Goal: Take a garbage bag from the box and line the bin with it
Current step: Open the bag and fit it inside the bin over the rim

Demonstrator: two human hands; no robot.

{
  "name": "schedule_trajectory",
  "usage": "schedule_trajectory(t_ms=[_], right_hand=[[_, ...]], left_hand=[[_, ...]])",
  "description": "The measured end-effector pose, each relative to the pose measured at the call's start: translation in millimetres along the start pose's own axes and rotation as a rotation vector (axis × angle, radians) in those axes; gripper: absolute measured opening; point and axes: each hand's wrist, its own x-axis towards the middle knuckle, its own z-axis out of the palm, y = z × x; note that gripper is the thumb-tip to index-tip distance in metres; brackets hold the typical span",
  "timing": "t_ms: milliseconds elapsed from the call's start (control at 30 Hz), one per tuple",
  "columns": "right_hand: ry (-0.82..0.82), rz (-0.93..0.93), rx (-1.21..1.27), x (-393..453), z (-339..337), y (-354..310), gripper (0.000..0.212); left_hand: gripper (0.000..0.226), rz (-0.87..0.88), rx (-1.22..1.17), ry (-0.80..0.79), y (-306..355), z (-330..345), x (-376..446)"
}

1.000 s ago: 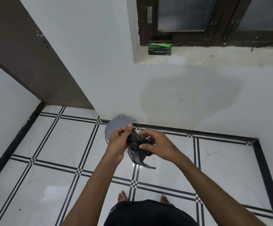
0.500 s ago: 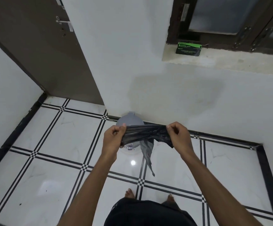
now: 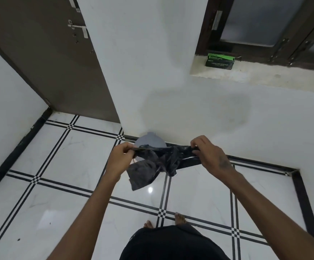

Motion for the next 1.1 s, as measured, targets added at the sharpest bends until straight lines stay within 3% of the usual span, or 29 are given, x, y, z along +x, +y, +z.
schedule_trajectory(t_ms=[100,167,300,400,533,667,833,933,1033,1100], right_hand=[[-0.121,-0.083,-0.192,-2,-5,-3,0.071],[-0.140,-0.182,-0.292,-6,-5,-4,0.092],[-0.069,-0.341,-0.394,-6,6,-1,0.106],[-0.042,-0.391,-0.351,-4,15,8,0.090],[0.016,-0.369,-0.329,-5,17,26,0.032],[0.037,-0.246,-0.271,0,9,51,0.043],[0.170,-0.064,0.173,7,-14,7,0.039],[0.067,-0.093,0.421,14,-16,-41,0.039],[-0.041,-0.119,0.430,24,10,-59,0.029],[-0.092,-0.025,0.374,29,36,-55,0.030]], left_hand=[[0.030,-0.284,-0.624,-0.047,9,3,3],[0.028,-0.384,-0.941,-0.063,11,6,6],[0.024,-0.411,-1.121,-0.104,19,13,12],[0.012,-0.305,-1.092,-0.136,22,15,13],[0.022,-0.199,-0.976,-0.164,22,7,12],[0.024,-0.129,-0.765,-0.068,25,-4,11],[0.024,-0.014,-0.485,-0.094,36,7,-1],[0.024,0.108,-0.368,-0.137,52,22,-11],[0.022,0.174,-0.354,-0.206,66,29,-17],[0.023,0.186,-0.385,-0.246,71,25,-20]])
